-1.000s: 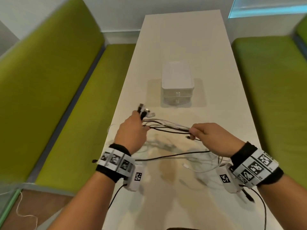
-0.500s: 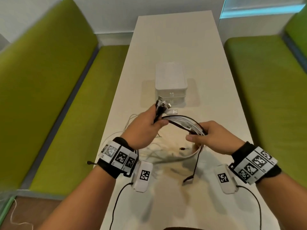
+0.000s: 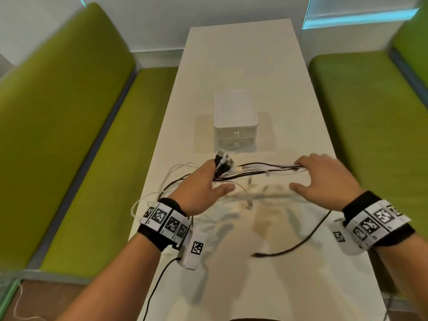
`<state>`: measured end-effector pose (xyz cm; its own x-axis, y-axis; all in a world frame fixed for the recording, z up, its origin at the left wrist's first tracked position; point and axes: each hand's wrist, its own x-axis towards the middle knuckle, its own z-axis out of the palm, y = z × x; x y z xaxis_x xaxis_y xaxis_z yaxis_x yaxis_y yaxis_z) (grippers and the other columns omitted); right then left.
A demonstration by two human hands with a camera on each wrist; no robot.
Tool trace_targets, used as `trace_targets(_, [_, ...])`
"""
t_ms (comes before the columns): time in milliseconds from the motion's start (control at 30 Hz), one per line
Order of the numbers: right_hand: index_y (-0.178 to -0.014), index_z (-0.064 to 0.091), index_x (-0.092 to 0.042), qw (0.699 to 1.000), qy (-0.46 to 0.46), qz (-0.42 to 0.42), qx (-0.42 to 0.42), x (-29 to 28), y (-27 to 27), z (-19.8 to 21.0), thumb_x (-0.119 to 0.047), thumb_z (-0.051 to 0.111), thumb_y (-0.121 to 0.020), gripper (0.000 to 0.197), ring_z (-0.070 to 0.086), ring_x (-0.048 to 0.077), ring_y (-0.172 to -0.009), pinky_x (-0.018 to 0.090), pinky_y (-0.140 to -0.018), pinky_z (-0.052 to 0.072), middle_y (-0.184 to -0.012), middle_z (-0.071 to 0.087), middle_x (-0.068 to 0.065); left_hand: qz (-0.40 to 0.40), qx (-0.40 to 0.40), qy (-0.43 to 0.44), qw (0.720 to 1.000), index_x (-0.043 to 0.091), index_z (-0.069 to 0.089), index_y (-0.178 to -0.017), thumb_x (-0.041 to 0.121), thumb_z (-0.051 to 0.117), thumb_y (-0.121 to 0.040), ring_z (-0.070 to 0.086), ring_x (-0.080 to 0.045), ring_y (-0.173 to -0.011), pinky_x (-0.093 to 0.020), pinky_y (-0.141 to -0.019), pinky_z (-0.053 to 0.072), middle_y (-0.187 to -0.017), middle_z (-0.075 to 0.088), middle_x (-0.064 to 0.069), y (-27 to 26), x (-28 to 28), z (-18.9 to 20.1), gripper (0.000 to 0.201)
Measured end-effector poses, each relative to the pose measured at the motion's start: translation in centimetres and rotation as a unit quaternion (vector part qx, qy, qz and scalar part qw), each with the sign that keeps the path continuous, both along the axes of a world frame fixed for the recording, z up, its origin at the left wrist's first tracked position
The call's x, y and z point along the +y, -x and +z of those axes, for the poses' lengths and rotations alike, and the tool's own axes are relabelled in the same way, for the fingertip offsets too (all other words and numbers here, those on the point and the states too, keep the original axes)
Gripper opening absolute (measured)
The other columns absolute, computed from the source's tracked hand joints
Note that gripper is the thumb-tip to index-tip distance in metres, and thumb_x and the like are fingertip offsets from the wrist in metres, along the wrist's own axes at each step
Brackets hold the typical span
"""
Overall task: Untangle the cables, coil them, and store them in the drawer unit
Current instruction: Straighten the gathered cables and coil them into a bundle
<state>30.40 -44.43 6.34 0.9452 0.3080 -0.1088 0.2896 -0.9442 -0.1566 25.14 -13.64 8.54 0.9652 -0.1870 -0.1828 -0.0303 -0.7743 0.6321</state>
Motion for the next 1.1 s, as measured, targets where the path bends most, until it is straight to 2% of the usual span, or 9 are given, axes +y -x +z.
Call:
trace_targets(67, [-0.143,0.044,-0.024,0.995,0.098,-0.032,0.016,-2.0,-1.6,-0.4,-0.048,0.064,-0.076,0.075,0.046,0.029,-0.121,0.045,-0.104,0.038,-0.126,0.053,0.006,0.073,-0.054,0.103,0.990,0.025,0.053,-0.133,0.036,0.063,-0.097,0.061,0.000,-0.105,-0.034,-0.095,0.049,-0.115,0.068,0.020,0.1,0.1,0.5,0.039])
trace_targets(167, [-0.158,0.015,-0.020,0.988,0.087,-0.093,0.084,-3.0,-3.0,0.0,-0.043,0.067,-0.076,0.100,0.026,0.035,-0.144,0.049,-0.121,0.021,-0.154,0.035,0.015,0.188,-0.044,0.350,0.917,0.015,0.058,-0.110,0.031,0.058,-0.096,0.045,-0.007,-0.054,-0.028,-0.052,0.036,-0.064,0.052,0.013,0.3,1.1,2.2,0.021])
trace_targets(300, [-0.159,0.013,-0.031,0.990,-0.120,0.058,0.051,3.0,-1.6,3.1,-0.060,0.082,-0.068,0.118,0.018,0.020,-0.150,0.039,-0.123,0.018,-0.163,0.023,0.001,0.170,0.006,0.537,0.826,0.017,0.045,-0.090,0.024,0.050,-0.093,0.020,-0.015,-0.058,-0.032,-0.054,0.019,-0.068,0.024,0.001,1.1,1.3,4.6,0.009])
trace_targets(433, [-0.153,0.027,-0.037,0.875,-0.394,0.211,0.186,13.0,3.6,5.4,-0.049,0.096,-0.056,0.119,0.035,-0.004,-0.139,0.020,-0.117,0.026,-0.149,0.039,-0.021,0.128,0.025,0.626,0.769,0.010,0.050,-0.097,0.028,0.045,-0.096,0.016,-0.022,-0.062,-0.033,-0.060,0.022,-0.070,0.024,-0.003,2.2,-0.8,5.7,0.019])
trace_targets(533, [-0.112,0.065,-0.040,0.777,-0.533,0.142,0.302,17.3,5.9,3.8,-0.032,0.096,-0.064,0.058,0.069,0.009,-0.100,0.031,-0.091,0.054,-0.105,0.073,-0.011,0.116,-0.009,0.664,0.738,0.009,0.045,-0.087,0.028,0.045,-0.098,0.026,-0.017,-0.056,-0.032,-0.058,0.032,-0.067,0.035,-0.001,2.7,-0.8,6.2,0.022])
trace_targets(633, [-0.072,0.067,-0.018,0.861,-0.368,0.148,0.319,17.8,5.6,2.1,-0.047,0.083,-0.079,0.034,0.066,0.018,-0.052,0.030,-0.059,0.054,-0.062,0.071,0.012,0.117,-0.022,0.648,0.753,0.012,0.048,-0.081,0.033,0.046,-0.099,0.035,-0.016,-0.047,-0.042,-0.062,0.054,-0.060,0.032,-0.001,3.1,1.9,7.1,0.028])
trace_targets(833, [-0.069,0.066,-0.020,0.972,-0.094,0.148,0.154,13.2,2.1,-0.4,-0.074,0.062,-0.082,0.055,0.059,0.016,-0.059,0.034,-0.059,0.049,-0.062,0.064,-0.001,0.206,-0.084,0.523,0.823,0.011,0.043,-0.082,0.029,0.041,-0.106,0.025,-0.013,-0.041,-0.026,-0.045,0.035,-0.053,0.028,0.004,3.1,6.8,7.0,0.030])
trace_targets(967, [-0.062,0.058,-0.019,0.990,0.027,0.111,0.082,9.4,0.7,-1.0,-0.078,0.046,-0.088,0.066,0.054,0.015,-0.057,0.031,-0.053,0.039,-0.059,0.057,-0.003,0.180,-0.068,0.461,0.866,0.003,0.047,-0.089,0.031,0.047,-0.100,0.028,-0.017,-0.047,-0.032,-0.048,0.038,-0.055,0.030,0.004,2.3,5.9,4.4,0.030])
trace_targets(1100, [-0.080,0.070,-0.024,0.980,-0.021,0.078,0.179,4.1,0.8,-2.6,-0.065,0.072,-0.078,0.041,0.062,0.008,-0.064,0.030,-0.063,0.050,-0.068,0.069,-0.006,0.146,-0.031,0.419,0.896,0.008,0.044,-0.081,0.033,0.048,-0.097,0.036,-0.015,-0.050,-0.037,-0.056,0.045,-0.058,0.038,0.010,1.4,4.3,2.3,0.030])
